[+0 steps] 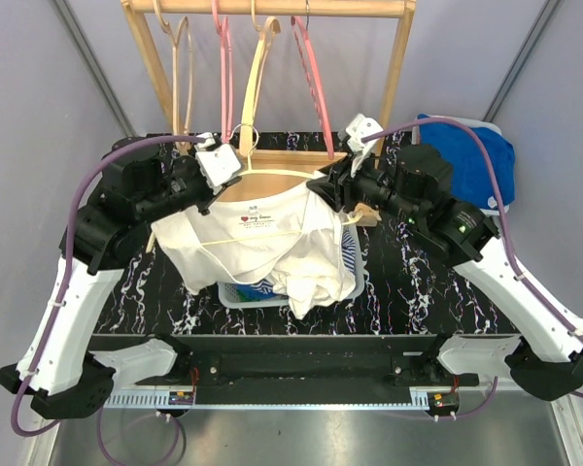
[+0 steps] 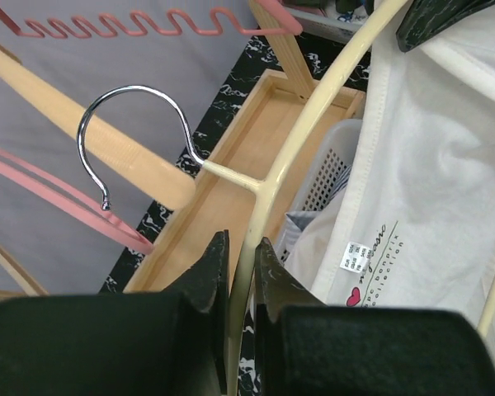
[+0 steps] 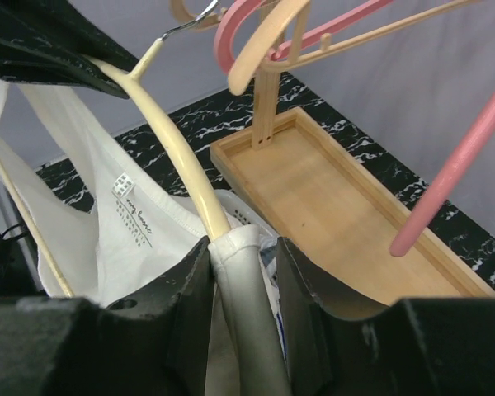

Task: Remove the tank top from the hanger

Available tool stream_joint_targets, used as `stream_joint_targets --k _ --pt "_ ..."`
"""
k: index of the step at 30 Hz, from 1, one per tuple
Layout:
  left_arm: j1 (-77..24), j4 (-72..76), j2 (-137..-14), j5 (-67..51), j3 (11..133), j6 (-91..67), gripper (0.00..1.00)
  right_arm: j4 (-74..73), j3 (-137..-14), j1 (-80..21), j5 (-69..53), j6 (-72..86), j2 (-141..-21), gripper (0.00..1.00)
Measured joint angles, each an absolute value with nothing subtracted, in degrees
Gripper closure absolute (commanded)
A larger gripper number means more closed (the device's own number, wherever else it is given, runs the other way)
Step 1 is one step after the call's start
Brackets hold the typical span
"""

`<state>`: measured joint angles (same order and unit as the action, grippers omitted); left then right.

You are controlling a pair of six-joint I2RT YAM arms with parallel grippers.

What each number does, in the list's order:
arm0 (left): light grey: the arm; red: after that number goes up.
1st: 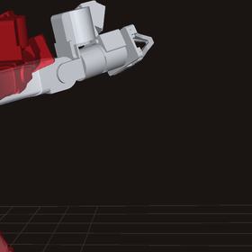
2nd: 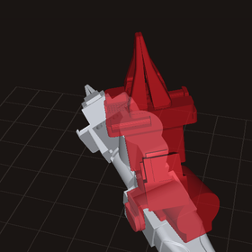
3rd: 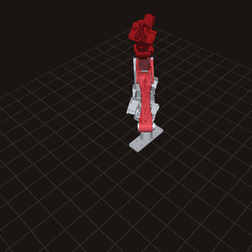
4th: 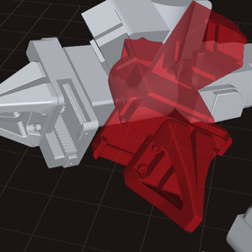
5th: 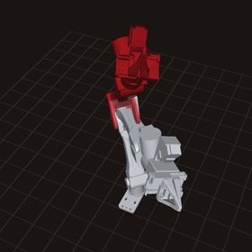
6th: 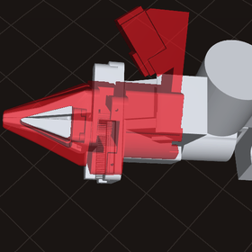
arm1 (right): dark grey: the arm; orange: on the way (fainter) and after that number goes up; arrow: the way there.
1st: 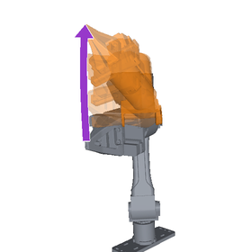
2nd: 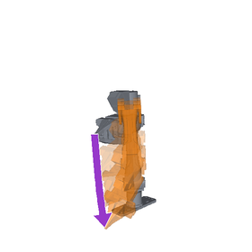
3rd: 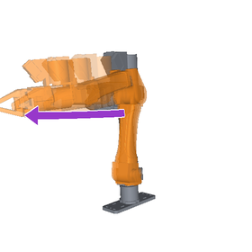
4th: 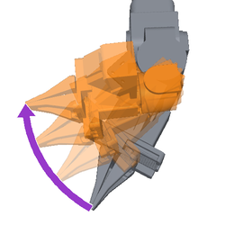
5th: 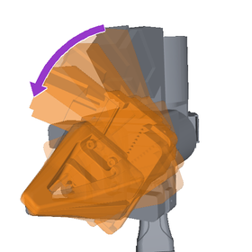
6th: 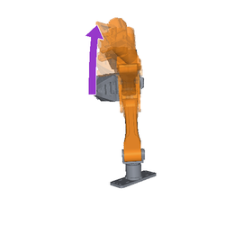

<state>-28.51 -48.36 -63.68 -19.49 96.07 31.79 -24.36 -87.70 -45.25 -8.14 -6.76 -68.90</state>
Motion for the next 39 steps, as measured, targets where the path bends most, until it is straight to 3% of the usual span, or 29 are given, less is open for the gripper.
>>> stream_joint_targets --k 6,8,13,18,29,39 --pt "-29.52 -46.70 -64.20 -10.68 96.73 36.03 1.00 -23.16 -86.74 -44.45 -3.75 -5.85 -65.54 0.26" --pt "-28.93 -44.34 -64.58 -3.36 96.51 36.49 1.00 -24.21 -86.19 -44.51 -3.33 -4.89 -63.64 0.22" --pt "-27.53 -40.10 -65.56 5.91 96.38 37.12 1.00 -26.15 -85.41 -44.84 -0.62 -4.12 -60.23 0.25" --pt "-27.59 -39.31 -66.02 7.88 96.42 36.88 1.00 -26.39 -85.41 -44.84 2.09 -2.42 -60.18 0.25" --pt "-28.86 -45.87 -60.38 -7.14 89.12 32.91 1.00 -19.79 -81.28 -44.84 6.13 2.33 -65.21 0.26" --pt "-30.94 -46.85 -59.70 -7.73 87.39 37.85 1.00 -15.64 -79.61 -44.84 4.84 8.71 -68.47 0.30"
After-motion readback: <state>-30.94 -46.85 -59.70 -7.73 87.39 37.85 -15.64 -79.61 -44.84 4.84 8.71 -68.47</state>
